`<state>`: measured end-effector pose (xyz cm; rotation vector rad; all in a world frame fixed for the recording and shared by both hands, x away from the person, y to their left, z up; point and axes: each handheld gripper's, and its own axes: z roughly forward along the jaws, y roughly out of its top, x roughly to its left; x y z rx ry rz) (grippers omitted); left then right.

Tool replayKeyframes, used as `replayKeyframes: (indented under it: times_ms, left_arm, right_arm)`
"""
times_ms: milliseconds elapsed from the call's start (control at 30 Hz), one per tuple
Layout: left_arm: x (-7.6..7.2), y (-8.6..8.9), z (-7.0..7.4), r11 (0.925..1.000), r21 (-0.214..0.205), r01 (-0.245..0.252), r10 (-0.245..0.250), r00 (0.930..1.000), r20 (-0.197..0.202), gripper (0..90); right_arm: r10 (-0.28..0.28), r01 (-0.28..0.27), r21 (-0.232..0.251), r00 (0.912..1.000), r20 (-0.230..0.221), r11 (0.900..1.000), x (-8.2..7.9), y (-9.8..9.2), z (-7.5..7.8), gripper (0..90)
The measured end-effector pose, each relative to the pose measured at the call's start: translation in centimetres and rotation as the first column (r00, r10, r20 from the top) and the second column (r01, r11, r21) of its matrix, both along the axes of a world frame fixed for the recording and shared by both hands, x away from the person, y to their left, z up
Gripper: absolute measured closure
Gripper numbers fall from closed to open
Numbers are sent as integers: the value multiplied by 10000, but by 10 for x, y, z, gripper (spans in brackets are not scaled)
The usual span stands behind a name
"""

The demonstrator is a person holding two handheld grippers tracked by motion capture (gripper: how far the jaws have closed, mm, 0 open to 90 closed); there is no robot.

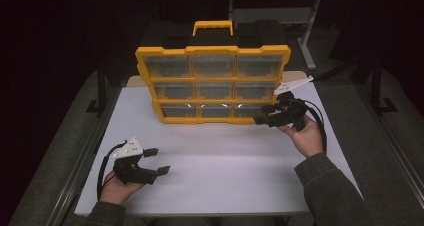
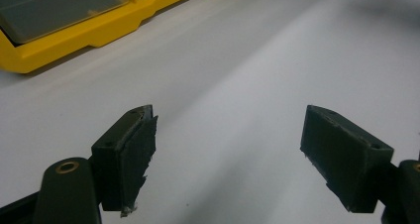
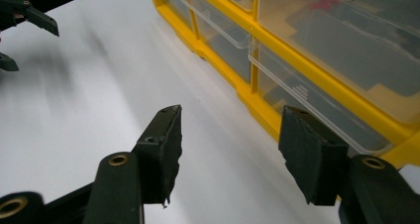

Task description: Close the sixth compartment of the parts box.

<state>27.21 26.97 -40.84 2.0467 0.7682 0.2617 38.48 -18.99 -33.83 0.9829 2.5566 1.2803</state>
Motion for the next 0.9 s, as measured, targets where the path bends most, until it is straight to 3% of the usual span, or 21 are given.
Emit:
replayKeyframes:
  times_ms: [900]
  left_arm:
    - [0,0,-2,9999,72,101,-101,9999,-32,206]
  right_arm:
    - [-371,366,292,9992,178,9989,-23,-25,-20,281]
